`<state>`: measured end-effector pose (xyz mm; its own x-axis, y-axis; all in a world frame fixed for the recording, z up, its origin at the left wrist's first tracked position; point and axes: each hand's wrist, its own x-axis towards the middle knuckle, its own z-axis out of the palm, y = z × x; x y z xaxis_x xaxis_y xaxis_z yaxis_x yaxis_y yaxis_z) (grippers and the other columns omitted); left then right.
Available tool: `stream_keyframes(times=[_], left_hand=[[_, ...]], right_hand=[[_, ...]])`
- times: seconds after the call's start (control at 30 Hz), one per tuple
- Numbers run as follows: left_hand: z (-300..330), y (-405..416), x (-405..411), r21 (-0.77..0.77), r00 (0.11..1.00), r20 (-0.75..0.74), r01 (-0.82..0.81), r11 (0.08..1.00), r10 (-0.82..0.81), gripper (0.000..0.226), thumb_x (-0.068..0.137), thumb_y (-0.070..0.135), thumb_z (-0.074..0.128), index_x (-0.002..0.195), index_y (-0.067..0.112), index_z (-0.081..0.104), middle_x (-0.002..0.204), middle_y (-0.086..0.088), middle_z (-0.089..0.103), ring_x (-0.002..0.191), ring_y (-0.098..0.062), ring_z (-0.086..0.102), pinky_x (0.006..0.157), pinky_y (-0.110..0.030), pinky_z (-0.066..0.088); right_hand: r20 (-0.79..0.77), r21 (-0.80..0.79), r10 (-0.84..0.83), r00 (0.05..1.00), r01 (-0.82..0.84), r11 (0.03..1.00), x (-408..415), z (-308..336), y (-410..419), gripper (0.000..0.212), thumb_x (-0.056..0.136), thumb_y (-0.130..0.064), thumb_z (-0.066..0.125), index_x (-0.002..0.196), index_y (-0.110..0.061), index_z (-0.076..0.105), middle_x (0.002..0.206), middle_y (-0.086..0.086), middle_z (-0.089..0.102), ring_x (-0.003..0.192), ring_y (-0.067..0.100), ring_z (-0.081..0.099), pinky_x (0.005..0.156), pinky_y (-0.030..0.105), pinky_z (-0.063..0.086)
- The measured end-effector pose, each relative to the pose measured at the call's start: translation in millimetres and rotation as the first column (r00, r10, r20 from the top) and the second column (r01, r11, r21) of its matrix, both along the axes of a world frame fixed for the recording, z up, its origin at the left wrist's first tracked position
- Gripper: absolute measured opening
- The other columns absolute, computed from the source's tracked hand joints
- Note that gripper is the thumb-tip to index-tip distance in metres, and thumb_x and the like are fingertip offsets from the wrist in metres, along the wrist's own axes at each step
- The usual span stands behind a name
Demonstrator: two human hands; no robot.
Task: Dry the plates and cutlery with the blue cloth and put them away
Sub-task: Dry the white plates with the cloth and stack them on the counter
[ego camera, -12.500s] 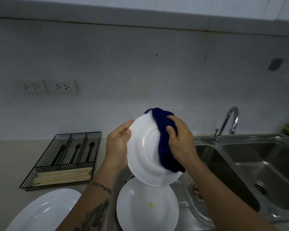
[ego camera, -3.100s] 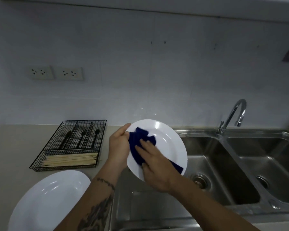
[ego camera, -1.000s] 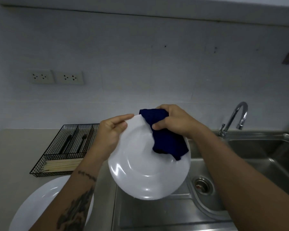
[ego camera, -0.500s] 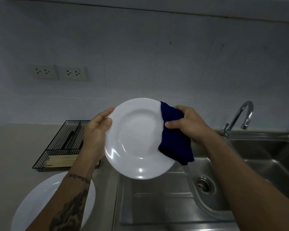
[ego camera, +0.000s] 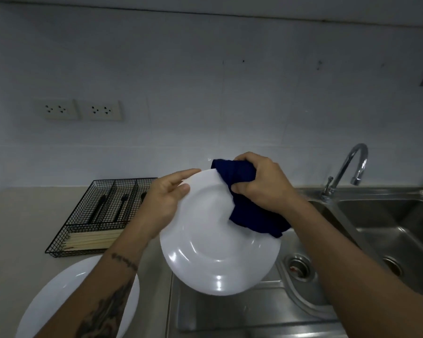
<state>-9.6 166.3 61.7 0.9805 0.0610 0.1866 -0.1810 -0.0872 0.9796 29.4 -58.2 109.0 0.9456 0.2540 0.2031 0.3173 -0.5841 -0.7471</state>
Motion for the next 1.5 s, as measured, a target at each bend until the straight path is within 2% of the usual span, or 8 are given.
stream_keyframes(times=[0.1, 0.27, 0.5, 0.63, 0.8, 1.13, 1.33, 1.5], left_hand=[[-19, -1, -4, -0.237, 0.982, -0.027, -0.189, 0.953, 0.188, 0.042, 0.098, -0.001, 0.051, 0.115, 0.031, 0.072, 0.116, 0.001, 0.073, 0.107, -0.023, 0.069, 0.089, -0.04, 0.056], [-41, -8, -14, -0.495, 0.928, -0.18, -0.372, 0.785, 0.326, 0.044, 0.098, -0.002, 0.047, 0.125, 0.026, 0.068, 0.121, 0.001, 0.071, 0.109, -0.027, 0.067, 0.09, -0.047, 0.056], [-29, -32, -4, -0.227, 0.989, -0.098, -0.134, 0.965, 0.115, 0.041, 0.099, -0.001, 0.049, 0.115, 0.03, 0.072, 0.111, 0.01, 0.074, 0.103, -0.02, 0.071, 0.087, -0.04, 0.058], [-28, -29, -4, -0.309, 0.973, -0.136, -0.221, 0.925, 0.187, 0.039, 0.098, 0.0, 0.049, 0.114, 0.028, 0.071, 0.107, 0.008, 0.076, 0.096, -0.016, 0.072, 0.079, -0.033, 0.058], [-40, -23, 0, -0.367, 0.947, -0.218, -0.305, 0.879, 0.238, 0.041, 0.098, -0.002, 0.046, 0.122, 0.022, 0.069, 0.116, -0.003, 0.073, 0.105, -0.026, 0.069, 0.09, -0.043, 0.056], [-27, -46, 9, -0.346, 0.946, -0.199, -0.313, 0.885, 0.256, 0.045, 0.096, -0.001, 0.046, 0.109, 0.031, 0.074, 0.103, -0.001, 0.076, 0.092, -0.023, 0.071, 0.076, -0.038, 0.059], [-29, -12, 4, -0.077, 0.963, -0.019, -0.269, 0.96, 0.268, 0.048, 0.096, 0.0, 0.051, 0.102, 0.043, 0.073, 0.112, 0.007, 0.073, 0.102, -0.017, 0.069, 0.086, -0.037, 0.056], [-23, -9, -1, -0.048, 0.988, 0.052, -0.146, 0.988, 0.148, 0.045, 0.096, -0.001, 0.054, 0.112, 0.037, 0.071, 0.117, 0.012, 0.072, 0.109, -0.007, 0.067, 0.093, -0.028, 0.053]], right_hand=[[0.074, 0.108, -0.136, 0.988, 0.128, 0.986, -6, -23, -4, 0.045, 0.084, -0.017, 0.075, 0.121, -0.03, 0.053, 0.102, -0.015, 0.061, 0.087, 0.004, 0.06, 0.066, 0.02, 0.051], [-0.193, 0.363, -0.223, 0.956, 0.28, 0.889, -17, -58, -12, 0.049, 0.085, -0.012, 0.076, 0.126, -0.023, 0.051, 0.107, -0.011, 0.061, 0.092, 0.007, 0.061, 0.069, 0.024, 0.052], [-0.005, -0.115, -0.175, 0.984, 0.174, 0.978, 8, -23, -16, 0.053, 0.079, -0.008, 0.07, 0.125, -0.028, 0.053, 0.109, -0.004, 0.06, 0.094, 0.017, 0.06, 0.077, 0.032, 0.054], [0.067, -0.071, -0.169, 0.983, 0.174, 0.982, 3, -43, -24, 0.057, 0.086, -0.02, 0.07, 0.137, -0.028, 0.044, 0.122, 0.0, 0.059, 0.105, 0.022, 0.059, 0.091, 0.043, 0.054], [0.119, -0.117, -0.32, 0.94, 0.334, 0.935, 3, -61, -33, 0.059, 0.086, -0.021, 0.071, 0.126, -0.034, 0.03, 0.112, 0.011, 0.055, 0.097, 0.03, 0.058, 0.081, 0.048, 0.057], [0.168, -0.336, 0.14, 0.976, -0.076, 0.939, -26, -75, 24, 0.059, 0.084, -0.015, 0.067, 0.136, -0.027, 0.043, 0.137, -0.005, 0.051, 0.117, 0.019, 0.044, 0.101, 0.037, 0.045], [0.4, 0.037, -0.224, 0.889, 0.228, 0.973, -10, -72, -2, 0.057, 0.082, -0.004, 0.067, 0.134, -0.02, 0.049, 0.129, -0.001, 0.052, 0.112, 0.02, 0.045, 0.097, 0.038, 0.047], [0.111, 0.096, -0.229, 0.967, 0.219, 0.971, 5, -58, -11, 0.05, 0.092, -0.014, 0.066, 0.136, -0.026, 0.045, 0.129, -0.005, 0.049, 0.114, 0.015, 0.051, 0.094, 0.031, 0.049]])
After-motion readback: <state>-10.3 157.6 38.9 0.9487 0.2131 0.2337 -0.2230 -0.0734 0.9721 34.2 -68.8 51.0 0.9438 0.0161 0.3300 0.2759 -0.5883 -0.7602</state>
